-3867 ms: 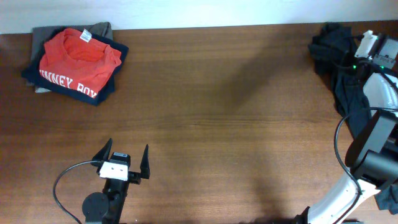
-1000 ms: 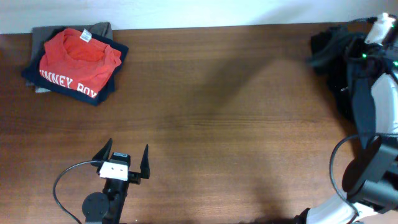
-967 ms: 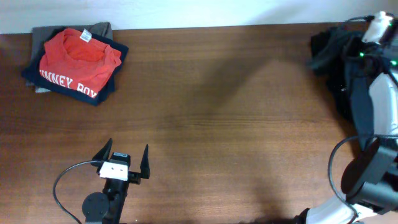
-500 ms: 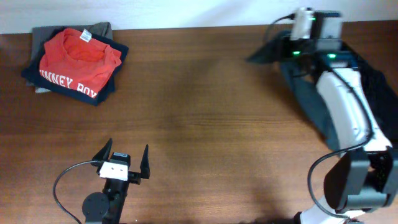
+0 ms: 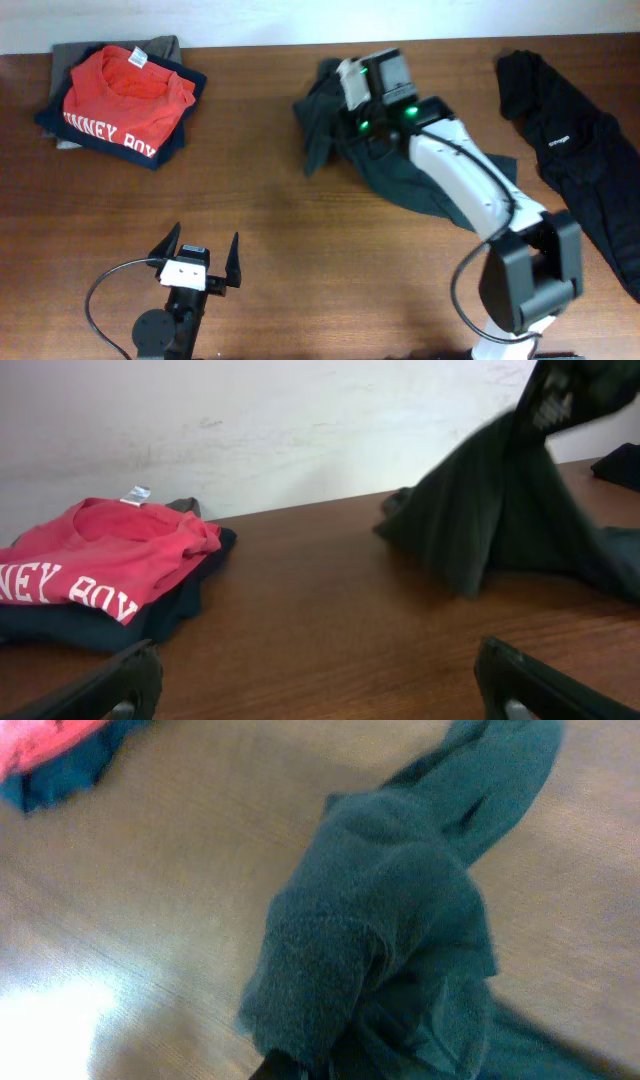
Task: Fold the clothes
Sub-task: 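Drag the dark garment leftward and lay it across the table center, then release the garment and move the right gripper back to the right edge, then lower the right gripper and pinch the right end of the pant leg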
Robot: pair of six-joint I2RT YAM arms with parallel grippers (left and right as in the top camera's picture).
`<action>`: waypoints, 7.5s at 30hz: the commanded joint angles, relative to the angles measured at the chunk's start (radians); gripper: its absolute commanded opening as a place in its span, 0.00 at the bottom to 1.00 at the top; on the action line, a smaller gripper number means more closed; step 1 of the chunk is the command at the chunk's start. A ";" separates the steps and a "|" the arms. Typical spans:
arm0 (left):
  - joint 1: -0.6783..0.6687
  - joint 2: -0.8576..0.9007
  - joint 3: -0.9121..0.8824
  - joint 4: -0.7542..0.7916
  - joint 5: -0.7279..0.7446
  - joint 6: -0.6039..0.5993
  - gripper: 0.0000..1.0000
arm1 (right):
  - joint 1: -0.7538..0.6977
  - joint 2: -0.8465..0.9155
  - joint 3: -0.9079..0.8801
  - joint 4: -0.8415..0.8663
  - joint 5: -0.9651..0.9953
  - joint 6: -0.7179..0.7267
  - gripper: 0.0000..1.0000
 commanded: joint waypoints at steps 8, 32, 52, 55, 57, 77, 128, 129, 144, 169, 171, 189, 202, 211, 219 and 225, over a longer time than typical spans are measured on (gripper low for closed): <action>0.006 -0.007 -0.006 -0.003 -0.007 0.016 0.99 | 0.110 -0.006 0.035 -0.022 0.084 0.012 0.30; 0.006 -0.007 -0.006 -0.003 -0.007 0.016 0.99 | -0.533 -0.066 0.034 -0.198 0.234 -0.036 0.04; 0.006 -0.007 -0.006 -0.003 -0.007 0.016 1.00 | -0.732 0.341 0.034 0.289 0.169 -0.105 0.04; 0.006 -0.007 -0.006 -0.003 -0.007 0.016 0.99 | -0.740 0.374 0.034 0.336 0.169 -0.105 0.04; 0.006 -0.007 -0.006 -0.003 -0.007 0.016 0.99 | -0.748 0.390 0.034 0.360 0.169 -0.105 0.04; 0.006 -0.007 -0.006 -0.003 -0.007 0.016 0.99 | -0.933 0.459 0.034 0.426 0.313 -0.105 0.04; 0.006 -0.007 -0.006 -0.003 -0.006 0.016 0.99 | -0.808 -0.388 -0.008 -0.702 0.010 0.352 0.79; 0.006 -0.007 -0.006 -0.002 -0.007 0.016 0.99 | -0.803 -0.387 -0.028 -0.704 0.013 0.352 0.79; 0.006 -0.007 -0.006 -0.002 -0.007 0.016 0.99 | -0.798 -0.380 -0.449 -0.409 0.020 0.349 0.93; 0.006 -0.007 -0.006 -0.002 -0.007 0.016 0.99 | -0.798 -0.203 -0.566 -0.317 -0.022 0.374 0.77; 0.006 -0.007 -0.006 -0.002 -0.007 0.016 0.99 | -0.798 -0.210 -0.566 -0.329 -0.049 0.374 0.77; 0.006 -0.007 -0.006 -0.002 -0.007 0.016 1.00 | -0.800 -0.234 -0.599 -0.353 0.190 0.413 0.79; 0.006 -0.007 -0.006 -0.002 -0.007 0.016 0.99 | -0.800 -0.234 -0.721 -0.175 0.152 0.417 0.77; 0.006 -0.007 -0.006 -0.003 -0.007 0.016 0.99 | -0.800 -0.234 -0.721 -0.113 0.147 0.424 0.38; 0.006 -0.007 -0.006 -0.002 -0.007 0.016 0.99 | -0.800 -0.234 -0.720 -0.092 0.128 0.424 0.04; 0.006 -0.007 -0.006 -0.003 -0.007 0.016 0.99 | -0.800 -0.261 -0.699 -0.144 0.111 0.424 0.04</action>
